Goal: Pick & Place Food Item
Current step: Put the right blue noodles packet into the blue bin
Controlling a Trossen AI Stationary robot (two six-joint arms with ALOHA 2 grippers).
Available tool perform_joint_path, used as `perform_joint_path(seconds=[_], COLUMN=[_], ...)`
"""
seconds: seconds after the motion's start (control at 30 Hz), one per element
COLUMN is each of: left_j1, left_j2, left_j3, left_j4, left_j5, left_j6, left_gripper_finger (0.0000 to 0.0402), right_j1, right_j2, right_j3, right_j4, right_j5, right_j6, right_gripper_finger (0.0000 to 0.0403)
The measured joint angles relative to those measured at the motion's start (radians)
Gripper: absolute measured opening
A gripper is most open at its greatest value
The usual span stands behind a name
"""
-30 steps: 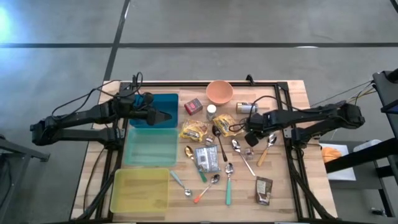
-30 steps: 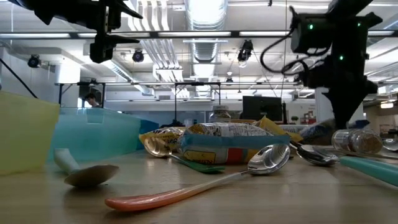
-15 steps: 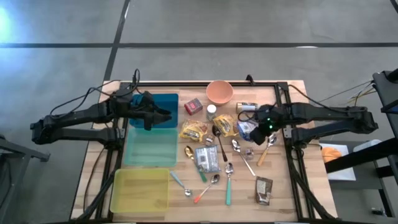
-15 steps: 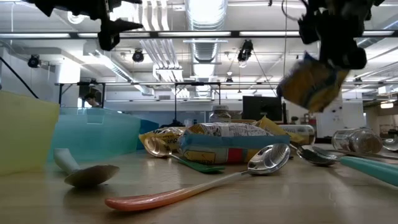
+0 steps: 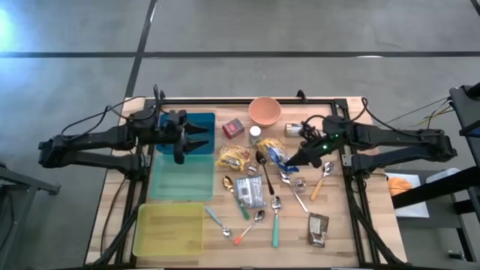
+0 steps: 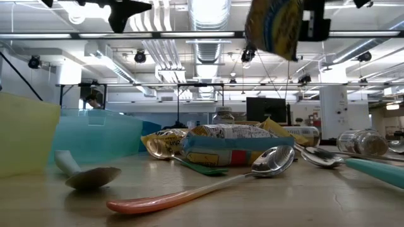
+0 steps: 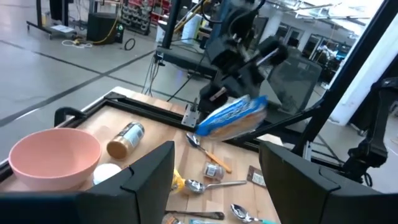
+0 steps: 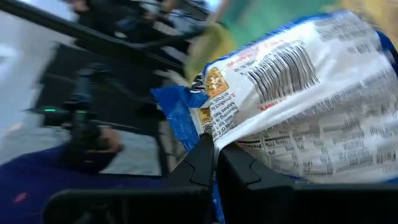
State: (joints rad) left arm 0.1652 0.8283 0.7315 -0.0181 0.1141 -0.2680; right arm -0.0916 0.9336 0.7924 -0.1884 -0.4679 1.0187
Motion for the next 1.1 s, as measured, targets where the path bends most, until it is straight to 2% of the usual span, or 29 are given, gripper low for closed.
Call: perform_joint_path(seconds=[0.3, 0.5, 0.7, 0.9, 1.1], left_j1=[-0.006, -0.017, -0.025, -0.035, -0.037], left_j2=[0.141, 0.255, 0.353, 0.458, 0.538], left_j3=[0.003, 0.004, 0.026, 0.111, 0.207], left_j4=[0.143, 0.29, 0.393, 0.377, 0.303], left_j5=[0.017, 0.109, 0.149, 0.223, 0.247], left_j6=[0.002, 0.008, 0.007, 0.01, 0.081], left_gripper_finger=[0.0241, 0.0241, 0.0241, 0.0241, 0.0241], right_j1=[0.0, 0.0, 0.009, 0.027, 0.034], right_j2=[0.116, 0.141, 0.149, 0.169, 0.181], right_j3=[-0.001, -0.001, 0.0, -0.001, -0.001], right_j4=[0.33, 0.517, 0.535, 0.542, 0.599], right_j5=[-0.08, -0.098, -0.11, -0.116, -0.116], right_j6=[0.12, 0.188, 0.206, 0.213, 0.246], right_gripper_finger=[0.0008, 0.0008, 0.0008, 0.0008, 0.0008])
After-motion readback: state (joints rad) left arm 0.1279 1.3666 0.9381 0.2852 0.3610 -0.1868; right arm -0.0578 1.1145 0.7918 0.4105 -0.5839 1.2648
